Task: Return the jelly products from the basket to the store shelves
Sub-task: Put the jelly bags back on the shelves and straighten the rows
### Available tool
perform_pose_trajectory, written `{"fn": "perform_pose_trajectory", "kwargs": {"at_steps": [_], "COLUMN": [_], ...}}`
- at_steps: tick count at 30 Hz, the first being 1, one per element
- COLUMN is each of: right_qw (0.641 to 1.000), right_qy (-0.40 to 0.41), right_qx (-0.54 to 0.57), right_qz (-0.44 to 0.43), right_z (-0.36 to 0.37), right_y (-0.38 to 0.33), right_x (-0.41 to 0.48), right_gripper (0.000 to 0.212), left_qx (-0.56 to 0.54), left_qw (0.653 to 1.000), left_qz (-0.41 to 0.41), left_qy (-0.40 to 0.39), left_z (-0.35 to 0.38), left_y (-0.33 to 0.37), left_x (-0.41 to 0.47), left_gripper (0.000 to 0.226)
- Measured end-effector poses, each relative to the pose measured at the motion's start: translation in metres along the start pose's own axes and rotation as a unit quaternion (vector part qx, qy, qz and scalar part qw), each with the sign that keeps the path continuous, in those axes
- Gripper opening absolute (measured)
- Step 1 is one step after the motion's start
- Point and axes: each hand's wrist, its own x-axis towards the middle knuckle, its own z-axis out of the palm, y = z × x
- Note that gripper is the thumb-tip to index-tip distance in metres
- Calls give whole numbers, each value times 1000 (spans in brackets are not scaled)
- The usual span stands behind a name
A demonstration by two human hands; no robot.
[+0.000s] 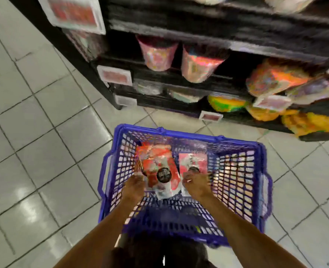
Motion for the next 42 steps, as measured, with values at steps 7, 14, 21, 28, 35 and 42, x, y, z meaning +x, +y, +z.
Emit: {"fn": "perform_pose_trajectory", "kwargs": {"at_steps": [7, 14, 21, 28, 35, 42], "right_qw": [999, 995, 935, 877, 828, 858], "right_qy": [-16, -42, 53, 104, 81, 84], "right_qx": [-39, -8, 317, 459, 555, 474], "right_qz": [-11, 88, 147, 97, -17, -177], "right_z": [76, 82, 43, -49, -192, -310], "right_y": [21, 63, 99, 44, -66, -160], "right_x": [90, 102, 51, -63, -229, -377], "right_gripper": [72, 45, 39, 48, 41, 12], "left_qx": [43, 96, 57, -94, -168, -240], "left_qw": [996, 988, 997, 992, 963, 925], "left_qz": [-1, -22, 13, 84, 196, 281], "left_qy": [84, 118, 46, -24, -75, -84], "left_z": [52, 65, 60, -14, -119, -192], "left_y": [-26, -35, -23, 59, 208, 340], "left_x": [55, 68, 38, -71, -251, -409], "left_gripper": [55, 49, 37, 49, 20, 38]}}
